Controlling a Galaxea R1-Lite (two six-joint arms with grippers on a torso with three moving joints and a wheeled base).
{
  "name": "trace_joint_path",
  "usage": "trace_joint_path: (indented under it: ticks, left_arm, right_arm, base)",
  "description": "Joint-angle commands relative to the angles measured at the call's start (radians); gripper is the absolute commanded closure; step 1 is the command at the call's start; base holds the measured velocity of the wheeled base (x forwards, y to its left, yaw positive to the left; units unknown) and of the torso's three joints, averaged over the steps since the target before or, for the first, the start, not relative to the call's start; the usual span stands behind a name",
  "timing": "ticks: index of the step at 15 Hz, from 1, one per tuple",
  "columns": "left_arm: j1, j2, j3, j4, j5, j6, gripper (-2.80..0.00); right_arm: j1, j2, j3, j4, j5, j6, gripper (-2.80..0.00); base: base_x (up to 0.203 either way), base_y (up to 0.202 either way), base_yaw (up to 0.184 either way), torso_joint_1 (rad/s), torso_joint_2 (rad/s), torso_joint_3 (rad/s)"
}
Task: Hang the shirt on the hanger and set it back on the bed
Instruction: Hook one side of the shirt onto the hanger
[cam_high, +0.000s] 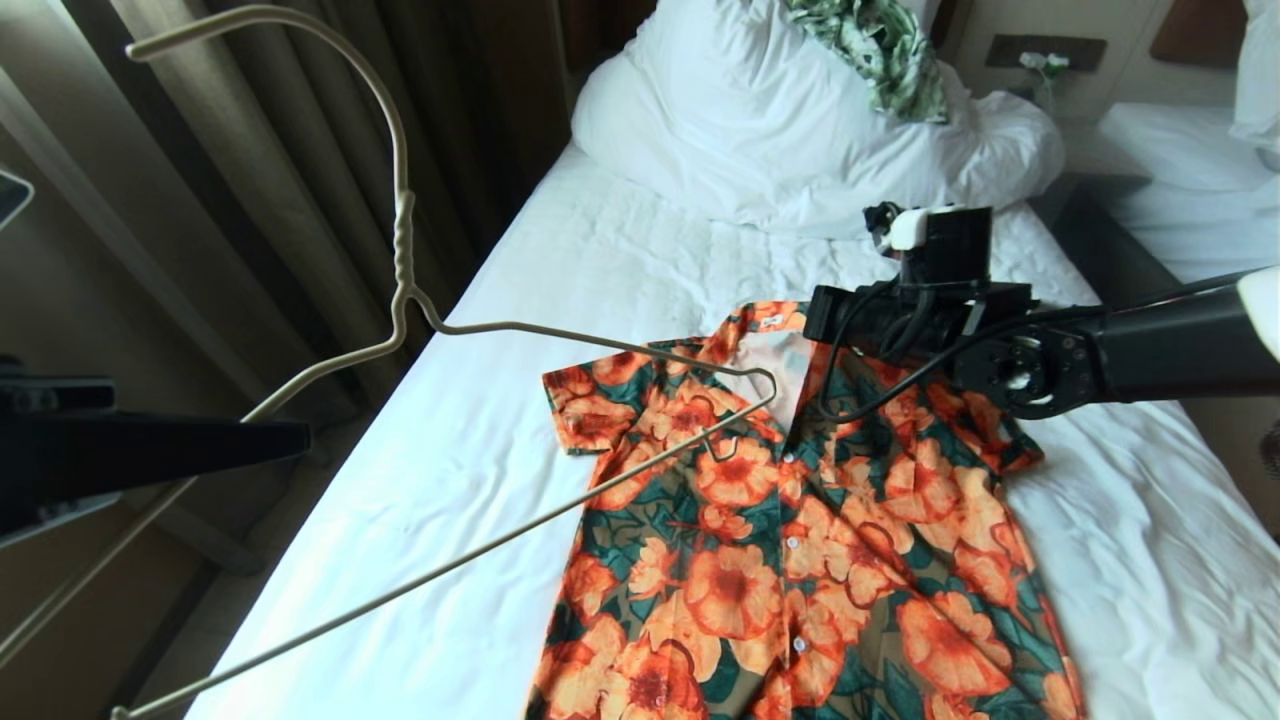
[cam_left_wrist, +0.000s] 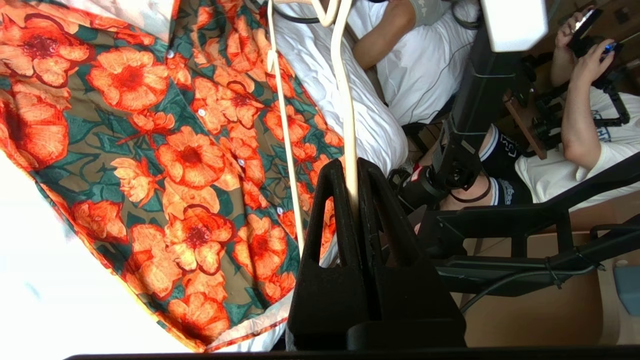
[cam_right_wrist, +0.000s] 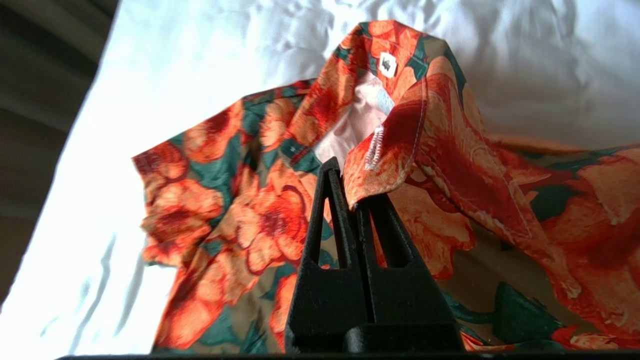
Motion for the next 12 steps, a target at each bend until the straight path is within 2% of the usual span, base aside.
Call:
trace_joint_path:
  ticks: [1,4,7,10,12]
  left_arm:
    - [-0.002,0.004,-0.004,0.003,-0.004,-0.002,0.0]
    - [0.002,0.03,0.039,-0.027,0.018,0.006,0.0]
    - [0.004,0.066,0.089,-0.17,0.105,-0.002,0.0]
    - [0.008,0.105,0.09,-0.202,0.124,0.003,0.0]
    - [0.04,0.128,0.08,-0.217,0.126,0.004,0.0]
  right_arm:
    - [0.036,-0.17,0.083,-0.002,0.001,0.003,0.0]
    - [0.085,-0.294,0.181,-0.001,0.003,0.026,0.0]
    - [0.102,-0.351,0.225,0.003,0.008,0.034,0.0]
    - [0.106,-0.373,0.266,0.002,0.025,0.032,0.0]
    - [0.106,-0.388,0.295,-0.003,0.046,0.032,0.0]
  base:
    - [0.0,0.0,0.0,0.0,0.0,0.0]
    - [0.0,0.0,0.0,0.0,0.0,0.0]
    - [0.0,0.0,0.0,0.0,0.0,0.0]
    - [0.0,0.0,0.0,0.0,0.0,0.0]
    - [0.0,0.0,0.0,0.0,0.0,0.0]
